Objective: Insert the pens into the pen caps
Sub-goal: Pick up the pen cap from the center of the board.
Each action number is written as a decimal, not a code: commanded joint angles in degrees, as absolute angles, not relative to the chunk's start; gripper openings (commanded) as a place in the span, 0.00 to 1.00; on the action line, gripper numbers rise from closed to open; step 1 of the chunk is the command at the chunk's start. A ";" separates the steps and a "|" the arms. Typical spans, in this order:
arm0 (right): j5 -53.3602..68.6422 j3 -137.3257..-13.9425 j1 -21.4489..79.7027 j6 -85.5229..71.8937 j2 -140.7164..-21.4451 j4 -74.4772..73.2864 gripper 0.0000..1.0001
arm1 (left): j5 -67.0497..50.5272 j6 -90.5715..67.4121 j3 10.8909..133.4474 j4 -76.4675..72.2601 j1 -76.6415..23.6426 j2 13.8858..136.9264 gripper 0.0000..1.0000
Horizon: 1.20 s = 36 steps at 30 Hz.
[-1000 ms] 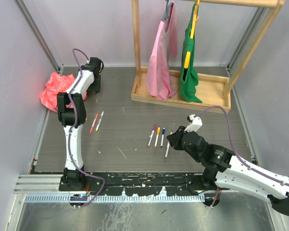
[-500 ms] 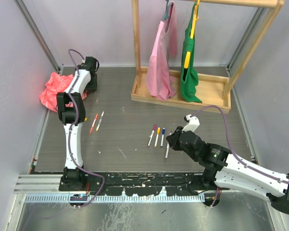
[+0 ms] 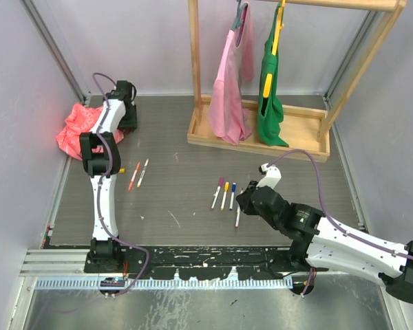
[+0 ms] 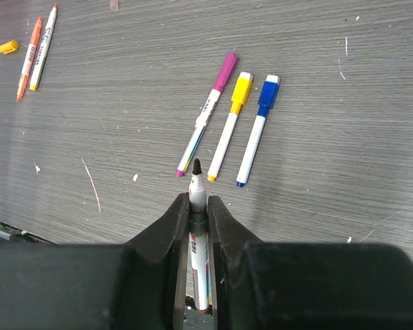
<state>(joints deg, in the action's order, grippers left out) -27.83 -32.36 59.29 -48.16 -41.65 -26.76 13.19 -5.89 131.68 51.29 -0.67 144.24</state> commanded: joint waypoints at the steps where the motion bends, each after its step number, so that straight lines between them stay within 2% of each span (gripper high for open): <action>1: -28.07 -34.03 59.41 -48.08 -42.00 -23.60 0.00 | 10.22 -5.59 134.48 50.59 -0.01 145.11 0.42; 12: -27.80 -34.11 59.39 -48.21 -42.06 -23.64 0.00 | 6.47 -4.93 134.66 50.54 0.03 145.11 0.38; 30: -27.45 -34.19 59.41 -48.03 -42.90 -23.03 0.00 | 6.30 -4.50 133.91 50.80 0.05 144.93 0.07; 36: -27.14 -34.39 59.37 -48.05 -41.60 -23.03 0.00 | 3.91 -5.89 129.69 48.61 -0.99 137.70 0.05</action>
